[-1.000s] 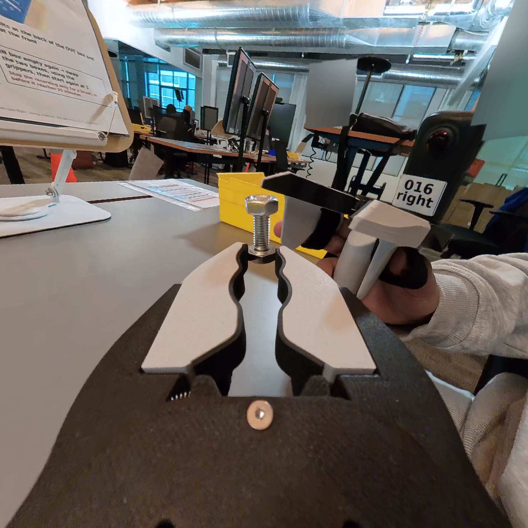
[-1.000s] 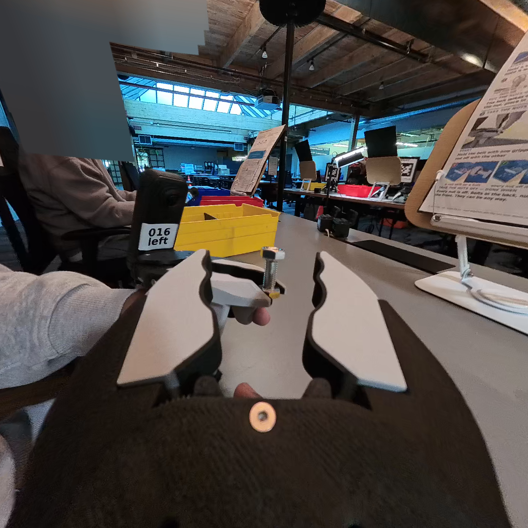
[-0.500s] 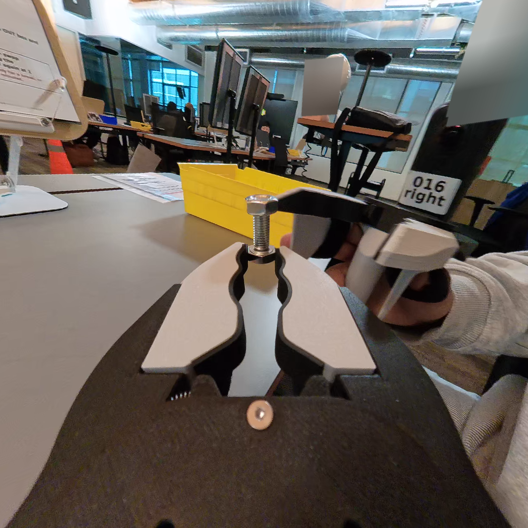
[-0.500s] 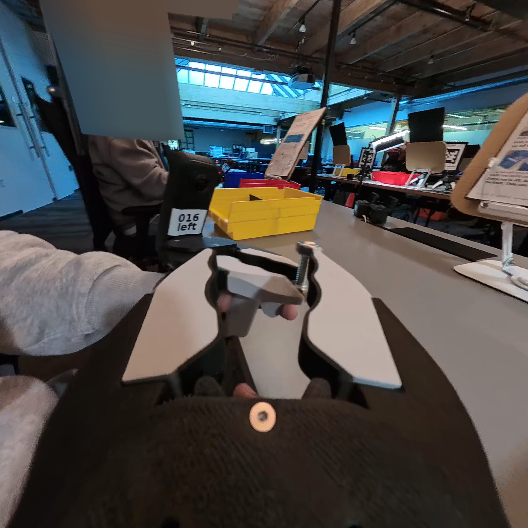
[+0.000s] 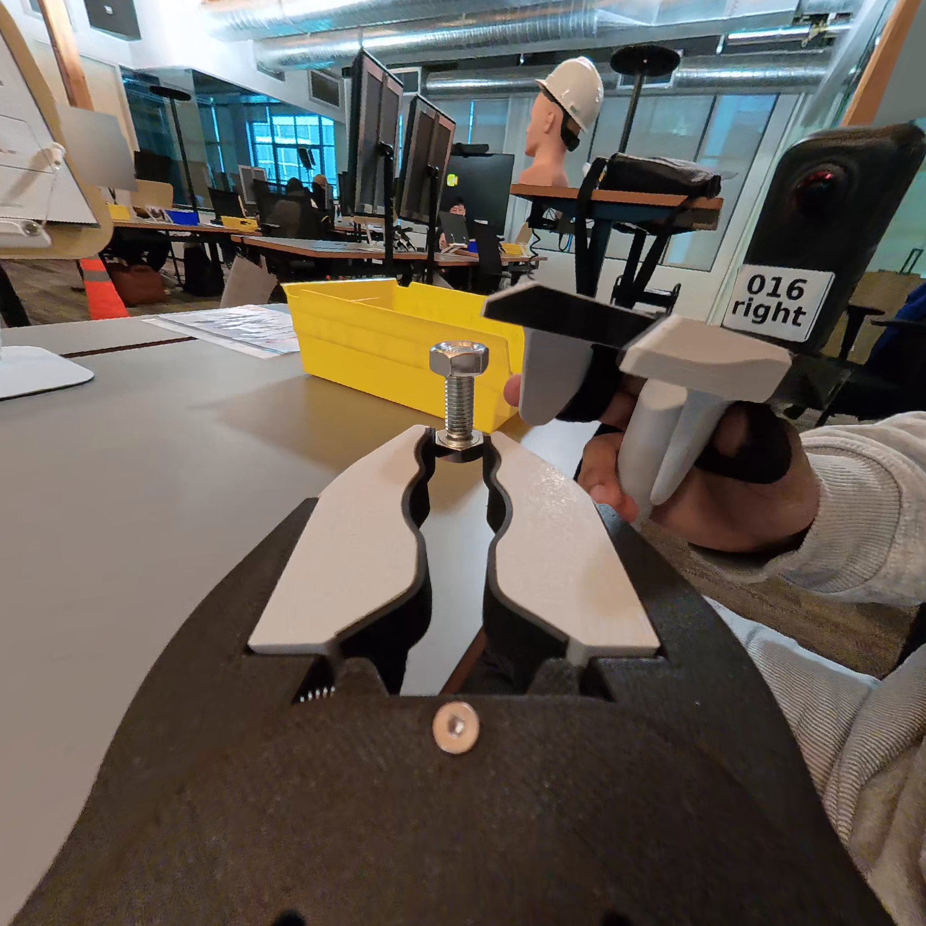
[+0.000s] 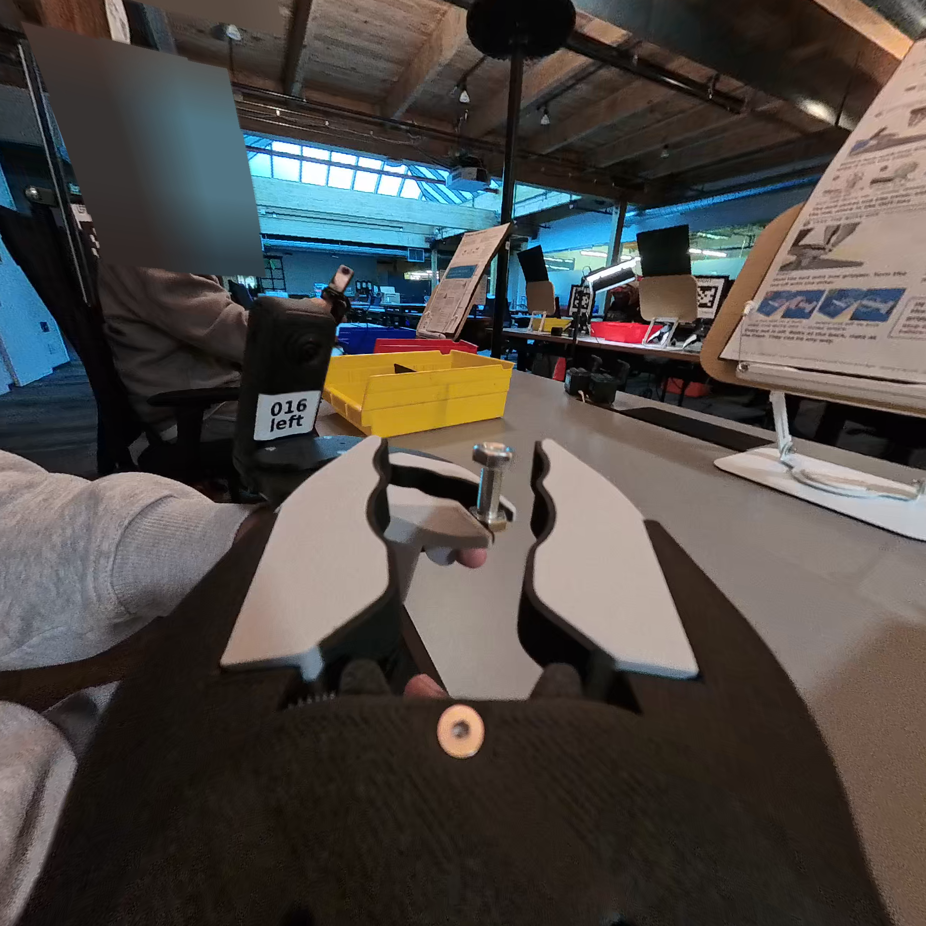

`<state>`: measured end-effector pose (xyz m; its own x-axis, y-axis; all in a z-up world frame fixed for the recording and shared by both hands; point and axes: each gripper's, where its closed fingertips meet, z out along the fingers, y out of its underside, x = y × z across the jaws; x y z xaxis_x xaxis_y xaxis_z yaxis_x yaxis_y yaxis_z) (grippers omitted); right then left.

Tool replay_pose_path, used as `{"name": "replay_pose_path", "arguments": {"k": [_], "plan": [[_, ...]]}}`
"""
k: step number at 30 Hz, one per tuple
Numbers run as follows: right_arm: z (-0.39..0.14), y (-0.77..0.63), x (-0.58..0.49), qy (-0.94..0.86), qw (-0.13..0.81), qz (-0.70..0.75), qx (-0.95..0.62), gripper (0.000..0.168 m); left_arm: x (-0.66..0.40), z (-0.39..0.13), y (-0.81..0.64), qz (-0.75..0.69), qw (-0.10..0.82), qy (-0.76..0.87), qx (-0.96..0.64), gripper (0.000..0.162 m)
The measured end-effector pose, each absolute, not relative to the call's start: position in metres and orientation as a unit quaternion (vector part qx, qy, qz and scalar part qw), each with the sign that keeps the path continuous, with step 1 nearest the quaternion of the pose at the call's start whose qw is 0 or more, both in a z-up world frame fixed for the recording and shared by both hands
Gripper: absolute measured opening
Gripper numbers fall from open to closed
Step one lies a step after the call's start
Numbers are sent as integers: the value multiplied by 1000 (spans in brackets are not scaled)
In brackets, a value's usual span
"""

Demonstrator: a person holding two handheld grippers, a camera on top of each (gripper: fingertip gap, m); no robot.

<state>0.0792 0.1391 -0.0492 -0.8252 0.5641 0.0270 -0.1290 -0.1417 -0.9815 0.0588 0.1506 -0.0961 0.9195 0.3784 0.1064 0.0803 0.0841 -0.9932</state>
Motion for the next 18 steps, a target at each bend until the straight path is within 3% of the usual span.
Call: {"name": "replay_pose_path", "arguments": {"k": [13,18], "plan": [[-77,138,55,-659,225,693,-186,57,44,-75,105,119,731,-223,-634,19],[-97,148,22,-685,260,656,-178,40,26,-75,74,132,732,-252,-619,19]]}}
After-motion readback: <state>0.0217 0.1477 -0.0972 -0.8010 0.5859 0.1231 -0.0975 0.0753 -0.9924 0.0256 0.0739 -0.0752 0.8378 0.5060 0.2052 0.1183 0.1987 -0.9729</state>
